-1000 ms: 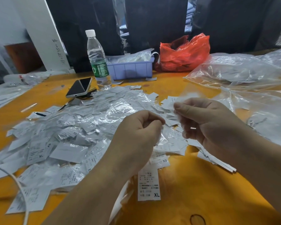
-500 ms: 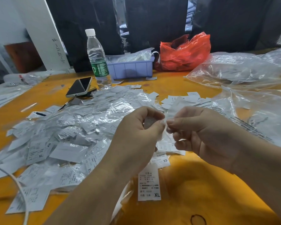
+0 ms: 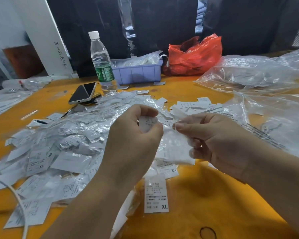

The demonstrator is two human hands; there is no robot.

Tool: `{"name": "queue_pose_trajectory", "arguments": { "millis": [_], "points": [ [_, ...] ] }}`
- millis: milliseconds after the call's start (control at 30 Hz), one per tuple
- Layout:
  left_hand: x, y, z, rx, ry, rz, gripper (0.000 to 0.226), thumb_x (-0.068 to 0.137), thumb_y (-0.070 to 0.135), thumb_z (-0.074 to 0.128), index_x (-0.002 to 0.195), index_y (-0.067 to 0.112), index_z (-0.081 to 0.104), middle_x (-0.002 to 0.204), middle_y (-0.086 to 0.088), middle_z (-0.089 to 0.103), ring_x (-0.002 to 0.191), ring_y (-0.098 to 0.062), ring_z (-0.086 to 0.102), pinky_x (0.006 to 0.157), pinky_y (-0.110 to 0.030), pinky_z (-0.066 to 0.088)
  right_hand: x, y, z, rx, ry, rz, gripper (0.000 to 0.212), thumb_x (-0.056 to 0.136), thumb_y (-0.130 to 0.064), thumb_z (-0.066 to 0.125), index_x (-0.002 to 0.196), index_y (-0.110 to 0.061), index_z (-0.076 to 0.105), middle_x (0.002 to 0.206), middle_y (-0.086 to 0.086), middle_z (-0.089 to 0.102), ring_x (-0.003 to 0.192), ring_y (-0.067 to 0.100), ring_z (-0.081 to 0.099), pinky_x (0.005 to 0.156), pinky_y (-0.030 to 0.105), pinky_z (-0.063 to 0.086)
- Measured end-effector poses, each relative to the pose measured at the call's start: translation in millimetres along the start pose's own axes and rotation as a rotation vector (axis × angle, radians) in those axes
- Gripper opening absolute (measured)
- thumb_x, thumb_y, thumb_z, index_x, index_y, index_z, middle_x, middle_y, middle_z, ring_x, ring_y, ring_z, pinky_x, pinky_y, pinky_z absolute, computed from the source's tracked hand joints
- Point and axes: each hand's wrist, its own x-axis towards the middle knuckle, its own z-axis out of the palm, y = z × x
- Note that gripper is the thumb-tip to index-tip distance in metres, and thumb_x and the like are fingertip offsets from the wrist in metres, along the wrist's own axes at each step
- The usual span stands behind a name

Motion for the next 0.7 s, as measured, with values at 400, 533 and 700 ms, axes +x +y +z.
{"name": "queue_pose_trajectory", "arguments": {
  "millis": [400, 533, 700],
  "points": [
    [-0.8, 1.6, 3.3, 0.099, -0.269, -0.177, 0.041, 0.085, 0.057, 0.054, 0.082, 0.019, 0.069, 0.064, 0.004, 0.059, 0.048, -0.002, 0.050, 0.055, -0.038, 0.048, 1.0, 0.9, 1.1, 0.043, -0.070, -0.139, 0.010, 0.067, -0.022, 0.072, 0.073, -0.015, 0.075, 0.058, 0.002, 0.050, 0.050, 0.010, 0.048, 0.046, 0.024, 0.047],
    [1.6, -1.0, 3.4, 0.008, -0.230, -0.195, 0.018, 0.086, 0.037, 0.064, 0.076, 0.024, 0.070, 0.062, 0.011, 0.064, 0.053, 0.003, 0.054, 0.058, -0.026, 0.046, -0.5, -2.7, 2.3, 0.086, -0.061, -0.139, 0.010, 0.083, -0.010, 0.066, 0.075, -0.009, 0.073, 0.061, 0.006, 0.059, 0.052, 0.013, 0.055, 0.046, 0.026, 0.050],
    [6.0, -4.5, 1.2, -0.117, -0.146, -0.236, 0.017, 0.086, 0.032, 0.068, 0.074, 0.020, 0.071, 0.053, 0.015, 0.059, 0.049, 0.003, 0.053, 0.059, -0.024, 0.041, 1.1, -12.1, -2.6, 0.199, 0.065, -0.128, 0.020, 0.091, 0.012, 0.047, 0.084, 0.000, 0.062, 0.075, 0.020, 0.070, 0.061, 0.023, 0.070, 0.050, 0.031, 0.056]
  ]
}}
